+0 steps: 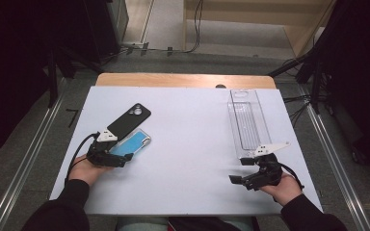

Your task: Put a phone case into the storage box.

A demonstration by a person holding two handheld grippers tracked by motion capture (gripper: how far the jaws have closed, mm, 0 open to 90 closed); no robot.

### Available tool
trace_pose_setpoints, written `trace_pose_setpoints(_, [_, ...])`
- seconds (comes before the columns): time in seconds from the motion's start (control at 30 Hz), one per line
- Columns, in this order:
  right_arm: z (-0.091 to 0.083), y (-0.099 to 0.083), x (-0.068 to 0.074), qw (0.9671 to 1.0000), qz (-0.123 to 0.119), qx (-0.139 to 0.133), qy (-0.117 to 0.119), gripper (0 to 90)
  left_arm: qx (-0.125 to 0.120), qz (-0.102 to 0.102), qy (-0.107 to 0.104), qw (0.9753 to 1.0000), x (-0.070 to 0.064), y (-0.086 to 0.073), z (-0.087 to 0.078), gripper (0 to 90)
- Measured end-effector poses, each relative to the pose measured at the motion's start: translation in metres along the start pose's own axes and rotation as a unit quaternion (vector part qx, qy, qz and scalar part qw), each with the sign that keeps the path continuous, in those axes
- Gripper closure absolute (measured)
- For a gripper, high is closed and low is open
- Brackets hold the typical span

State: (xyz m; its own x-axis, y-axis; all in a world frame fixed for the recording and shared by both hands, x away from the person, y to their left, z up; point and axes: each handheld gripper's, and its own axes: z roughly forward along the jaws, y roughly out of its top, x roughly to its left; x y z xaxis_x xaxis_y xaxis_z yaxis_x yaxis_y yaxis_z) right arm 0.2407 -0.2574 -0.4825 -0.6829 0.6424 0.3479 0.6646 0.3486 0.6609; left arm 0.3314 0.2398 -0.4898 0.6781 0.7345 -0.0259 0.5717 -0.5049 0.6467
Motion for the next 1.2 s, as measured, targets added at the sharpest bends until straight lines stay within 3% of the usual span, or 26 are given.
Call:
trace_pose_setpoints(0.27, [0.000, 0.000, 0.000, 1.0000, 0.000, 0.000, 0.000, 6.8, -0.013, -0.009, -0.013, 0.9998, -0.005, 0.008, -0.011, 17.3])
trace_pose_setpoints(0.5, [-0.002, 0.000, 0.000, 0.9999, -0.010, -0.013, -0.002, 6.8, -0.042, -0.025, -0.031, 0.9983, -0.010, 0.016, -0.025, 17.2])
trace_pose_setpoints(0.63, [-0.003, 0.000, 0.001, 0.9997, -0.013, -0.021, 0.000, 6.8, -0.057, -0.019, -0.037, 0.9975, -0.020, 0.023, -0.033, 17.2])
trace_pose_setpoints(1.0, [-0.003, 0.000, 0.001, 0.9997, -0.005, -0.026, -0.001, 6.8, -0.054, -0.018, -0.073, 0.9957, -0.051, 0.041, -0.031, 17.1])
trace_pose_setpoints(1.2, [-0.005, 0.000, 0.000, 0.9995, 0.008, -0.030, 0.002, 6.8, -0.049, -0.037, -0.090, 0.9941, -0.061, 0.048, -0.025, 17.1])
